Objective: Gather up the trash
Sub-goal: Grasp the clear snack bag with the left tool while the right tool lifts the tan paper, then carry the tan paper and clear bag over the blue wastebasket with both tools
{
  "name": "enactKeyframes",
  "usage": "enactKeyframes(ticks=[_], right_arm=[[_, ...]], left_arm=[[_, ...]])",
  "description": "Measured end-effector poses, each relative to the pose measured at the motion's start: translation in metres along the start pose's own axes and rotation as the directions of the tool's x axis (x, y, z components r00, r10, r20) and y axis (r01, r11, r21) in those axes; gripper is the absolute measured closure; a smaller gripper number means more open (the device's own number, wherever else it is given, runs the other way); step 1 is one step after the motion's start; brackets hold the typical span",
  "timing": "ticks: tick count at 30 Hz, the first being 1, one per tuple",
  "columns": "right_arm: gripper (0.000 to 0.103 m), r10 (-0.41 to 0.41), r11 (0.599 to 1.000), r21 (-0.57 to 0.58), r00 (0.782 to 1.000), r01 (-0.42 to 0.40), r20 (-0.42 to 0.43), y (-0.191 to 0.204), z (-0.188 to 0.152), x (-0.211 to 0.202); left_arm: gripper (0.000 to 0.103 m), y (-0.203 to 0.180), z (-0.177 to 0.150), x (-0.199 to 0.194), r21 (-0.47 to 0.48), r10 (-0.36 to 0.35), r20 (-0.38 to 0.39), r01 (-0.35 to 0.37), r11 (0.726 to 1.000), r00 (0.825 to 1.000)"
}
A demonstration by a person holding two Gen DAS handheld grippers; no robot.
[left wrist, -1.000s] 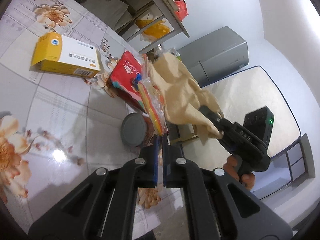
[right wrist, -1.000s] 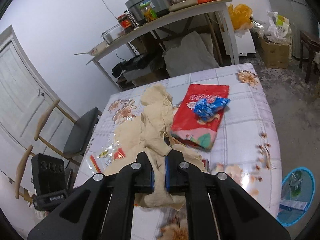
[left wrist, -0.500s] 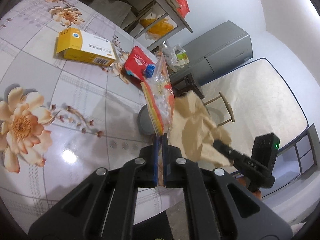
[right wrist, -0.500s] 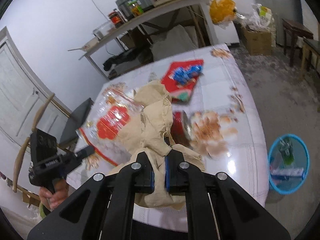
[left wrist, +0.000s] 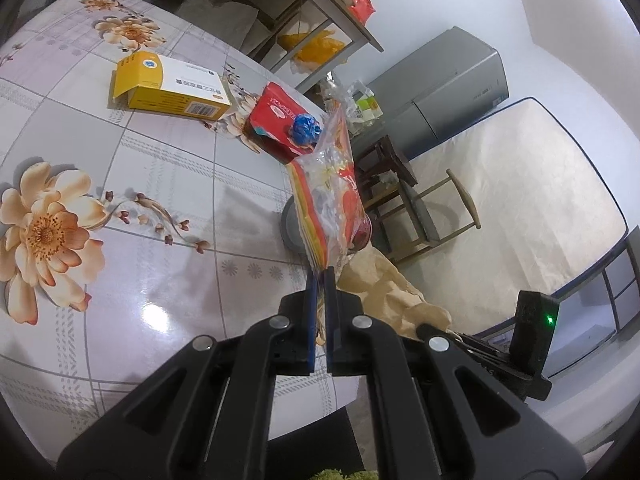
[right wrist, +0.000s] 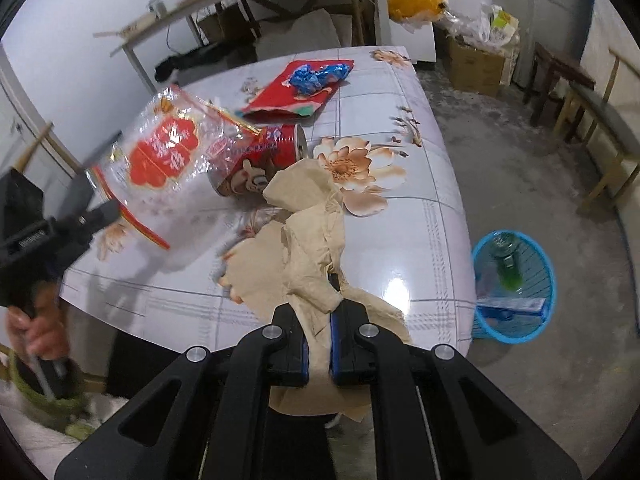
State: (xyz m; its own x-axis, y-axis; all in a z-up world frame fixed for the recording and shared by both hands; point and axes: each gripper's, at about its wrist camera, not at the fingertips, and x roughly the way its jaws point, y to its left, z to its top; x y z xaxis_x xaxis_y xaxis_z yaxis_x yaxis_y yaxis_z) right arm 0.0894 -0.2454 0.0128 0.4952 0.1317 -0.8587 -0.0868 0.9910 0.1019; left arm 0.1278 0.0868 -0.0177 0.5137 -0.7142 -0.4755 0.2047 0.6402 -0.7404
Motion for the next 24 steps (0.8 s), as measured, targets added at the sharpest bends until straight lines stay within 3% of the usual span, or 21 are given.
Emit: enactKeyframes(ticks=[8, 12, 14, 18, 20, 24], right_arm=[[0.092, -0.094, 0.988, -0.120, 0.995, 0.096, 0.018, 0.041, 0.010, 0.045], [0.077, -0.017, 0.997, -0.072, 1.000, 0.017, -0.002, 0.041, 0.016, 0.063], [0.057, 0.040, 0.999, -0.017, 0.999, -0.040, 0.000, 0.035, 0.019, 0.066], [0.045, 0.168, 0.984, 0.069, 0.986, -0.167, -0.008, 0.029, 0.025, 0.072], [0.039, 0.175, 0.982, 0.073, 0.984, -0.174, -0.011, 0.032, 0.027, 0.077], [0.039, 0.109, 0.994, -0.014, 0.994, -0.109, -0.011, 0.052, 0.026, 0.087]], left_arm=[[0.101, 0.001, -0.001, 0.002, -0.003, 0.008, -0.004, -0.008, 1.000, 1.000], [0.101, 0.004, 0.000, 0.000, -0.008, 0.011, 0.000, -0.011, 1.000, 1.000], [0.101, 0.005, 0.000, -0.001, -0.009, 0.010, 0.002, -0.010, 1.000, 1.000], [0.101, 0.007, 0.000, -0.001, -0.009, 0.008, 0.003, -0.008, 1.000, 1.000], [0.101, 0.008, 0.000, -0.001, -0.013, 0.007, 0.003, -0.007, 1.000, 1.000], [0.101, 0.010, 0.001, -0.001, -0.022, 0.007, 0.004, -0.007, 1.000, 1.000]])
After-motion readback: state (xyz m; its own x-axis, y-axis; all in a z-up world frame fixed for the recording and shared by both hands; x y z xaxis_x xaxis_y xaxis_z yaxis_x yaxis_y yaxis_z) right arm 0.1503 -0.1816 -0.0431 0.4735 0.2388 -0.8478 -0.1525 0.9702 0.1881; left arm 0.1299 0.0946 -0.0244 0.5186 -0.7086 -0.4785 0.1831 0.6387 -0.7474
